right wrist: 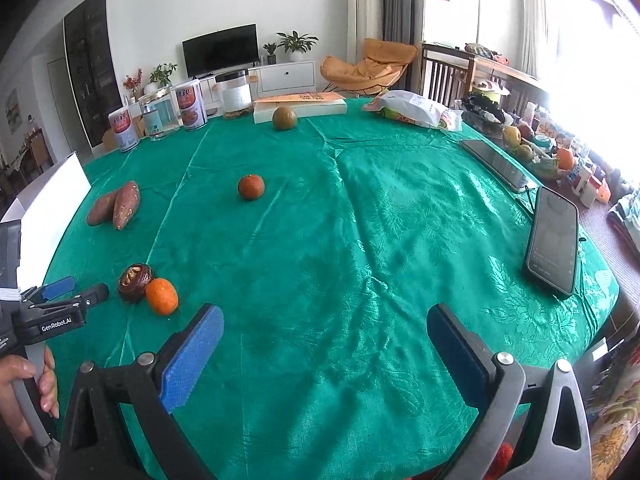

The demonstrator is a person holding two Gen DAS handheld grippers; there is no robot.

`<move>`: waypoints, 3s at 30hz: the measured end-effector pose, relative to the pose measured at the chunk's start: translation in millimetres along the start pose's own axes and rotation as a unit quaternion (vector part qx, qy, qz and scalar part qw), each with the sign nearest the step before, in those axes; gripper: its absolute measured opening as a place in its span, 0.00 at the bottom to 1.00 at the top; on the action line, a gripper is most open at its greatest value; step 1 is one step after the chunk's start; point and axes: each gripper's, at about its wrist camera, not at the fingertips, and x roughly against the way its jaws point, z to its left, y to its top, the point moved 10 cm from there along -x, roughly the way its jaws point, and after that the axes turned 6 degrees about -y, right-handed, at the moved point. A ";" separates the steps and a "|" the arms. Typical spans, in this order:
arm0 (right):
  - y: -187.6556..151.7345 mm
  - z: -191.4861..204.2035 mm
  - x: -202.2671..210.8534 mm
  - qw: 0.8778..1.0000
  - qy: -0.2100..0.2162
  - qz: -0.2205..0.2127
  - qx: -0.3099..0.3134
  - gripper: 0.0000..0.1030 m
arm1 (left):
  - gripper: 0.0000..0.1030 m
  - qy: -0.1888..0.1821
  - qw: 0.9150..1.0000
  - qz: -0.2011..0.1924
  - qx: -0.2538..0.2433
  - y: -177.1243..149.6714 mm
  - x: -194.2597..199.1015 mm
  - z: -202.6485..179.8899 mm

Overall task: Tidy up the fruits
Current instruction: 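Withdraw both open tools from the box back over the table, then lower the left tool around a reddish sweet potato and close it, then lift the sweet potato with the left tool while the right tool approaches an orange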

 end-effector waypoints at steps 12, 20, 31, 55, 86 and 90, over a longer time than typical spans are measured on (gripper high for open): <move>0.5 1.5 0.7 1.000 0.001 -0.001 0.000 0.98 | 0.92 0.006 1.000 0.003 -0.006 -1.2 -1.4 -1.0; 0.5 1.7 1.4 1.000 0.000 -0.003 0.001 0.98 | 0.92 0.007 1.000 0.004 -0.006 -1.4 -1.8 -1.1; 1.2 3.1 1.3 1.000 0.002 -0.004 0.002 0.98 | 0.93 0.013 1.000 0.008 -0.011 -2.0 -3.4 -1.4; 0.5 4.7 3.4 1.000 -0.004 -0.013 0.011 0.98 | 0.91 -0.013 0.991 0.114 0.069 99.7 -75.1 10.3; -3.4 5.6 -3.4 1.000 -0.014 0.005 0.015 0.99 | 0.53 0.027 0.995 0.092 -0.013 -23.5 24.1 1.5; -3.9 6.0 -4.9 1.000 -0.018 0.008 0.018 0.99 | 0.53 0.032 0.995 0.087 -0.020 -22.9 26.1 2.3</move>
